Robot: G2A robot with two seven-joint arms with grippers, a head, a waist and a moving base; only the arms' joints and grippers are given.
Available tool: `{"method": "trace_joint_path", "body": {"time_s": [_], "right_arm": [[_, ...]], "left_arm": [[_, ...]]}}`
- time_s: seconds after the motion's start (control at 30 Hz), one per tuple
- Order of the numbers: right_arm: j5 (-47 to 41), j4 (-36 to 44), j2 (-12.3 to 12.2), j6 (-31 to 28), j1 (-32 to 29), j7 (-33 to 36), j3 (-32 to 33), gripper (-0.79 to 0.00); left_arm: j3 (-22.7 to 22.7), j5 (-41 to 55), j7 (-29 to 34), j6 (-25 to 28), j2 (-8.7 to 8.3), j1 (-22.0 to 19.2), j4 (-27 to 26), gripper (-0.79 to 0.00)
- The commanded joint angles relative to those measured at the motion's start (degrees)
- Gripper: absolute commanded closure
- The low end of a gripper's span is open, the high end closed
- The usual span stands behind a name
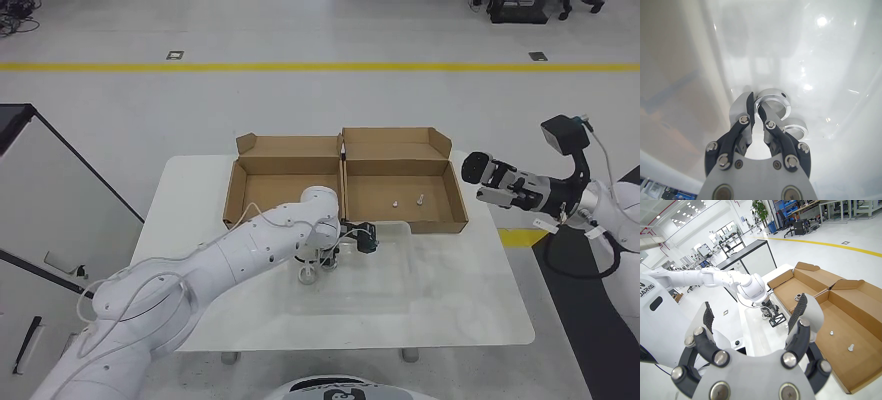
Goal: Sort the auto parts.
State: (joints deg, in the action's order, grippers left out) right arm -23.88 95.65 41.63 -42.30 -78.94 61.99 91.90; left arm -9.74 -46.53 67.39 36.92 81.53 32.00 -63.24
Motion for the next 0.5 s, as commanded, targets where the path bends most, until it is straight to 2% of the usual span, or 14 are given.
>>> {"method": "trace_joint_path", "body": {"time_s": [0.0, 0.23, 0.47], "right_arm": [[0.0, 0.0, 0.0, 0.0, 0.0, 0.0, 0.0, -0.785], [0.0, 0.0, 0.0, 0.0, 0.0, 0.0, 0.0, -0.785], [0.0, 0.0, 0.0, 0.0, 0.0, 0.0, 0.0, -0.785]], "left_arm": [[0.0, 0.3, 0.0, 0.0, 0.02, -0.4, -0.3, 0.0], [0.0, 3.8, 1.1, -1.1, -1.2, -2.9, -4.9, 0.0], [0.0, 8.1, 3.1, -3.1, -4.49, -6.5, -13.6, 0.0]]}}
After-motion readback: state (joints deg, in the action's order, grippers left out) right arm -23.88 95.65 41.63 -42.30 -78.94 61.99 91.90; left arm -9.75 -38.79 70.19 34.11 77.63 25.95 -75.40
